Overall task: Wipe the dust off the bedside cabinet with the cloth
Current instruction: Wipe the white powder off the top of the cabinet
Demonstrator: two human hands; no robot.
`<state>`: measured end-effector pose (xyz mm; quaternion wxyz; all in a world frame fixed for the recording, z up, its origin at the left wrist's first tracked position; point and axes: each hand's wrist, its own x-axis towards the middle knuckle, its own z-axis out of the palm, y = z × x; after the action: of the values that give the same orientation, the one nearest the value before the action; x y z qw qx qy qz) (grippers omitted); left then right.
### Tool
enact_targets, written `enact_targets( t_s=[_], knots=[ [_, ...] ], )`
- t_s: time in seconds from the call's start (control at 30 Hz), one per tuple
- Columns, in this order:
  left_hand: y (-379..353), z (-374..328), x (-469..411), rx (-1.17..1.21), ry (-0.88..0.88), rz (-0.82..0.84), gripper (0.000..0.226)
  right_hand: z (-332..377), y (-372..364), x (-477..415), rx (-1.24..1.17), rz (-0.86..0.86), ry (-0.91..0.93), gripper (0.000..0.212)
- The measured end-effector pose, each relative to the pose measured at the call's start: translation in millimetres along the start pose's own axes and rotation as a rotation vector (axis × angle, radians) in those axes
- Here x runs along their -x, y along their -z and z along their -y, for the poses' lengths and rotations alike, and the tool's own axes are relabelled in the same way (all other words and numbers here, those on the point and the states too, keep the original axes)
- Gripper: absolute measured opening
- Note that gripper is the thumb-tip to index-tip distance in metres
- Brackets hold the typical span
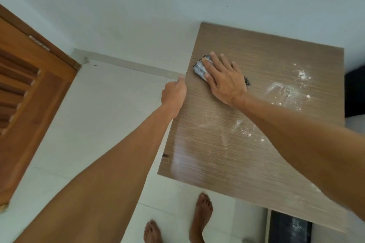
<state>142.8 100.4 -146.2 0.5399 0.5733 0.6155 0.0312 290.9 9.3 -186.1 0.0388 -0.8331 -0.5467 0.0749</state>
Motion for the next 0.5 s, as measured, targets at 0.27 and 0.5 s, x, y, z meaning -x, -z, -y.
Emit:
enact_targets(
  t_s=[0.27,0.5],
  knots=[
    [23.9,27.5,12.3,0.171,0.123,0.099,0.072,68.9,-18.4,70.2,0.046,0.001,-0.002,0.051],
    [44.0,57.4,39.3,0.145,0.140,0.108,0.069,122.2,-30.0,134.9,-0.044,-0.105,0.112,0.044]
  ],
)
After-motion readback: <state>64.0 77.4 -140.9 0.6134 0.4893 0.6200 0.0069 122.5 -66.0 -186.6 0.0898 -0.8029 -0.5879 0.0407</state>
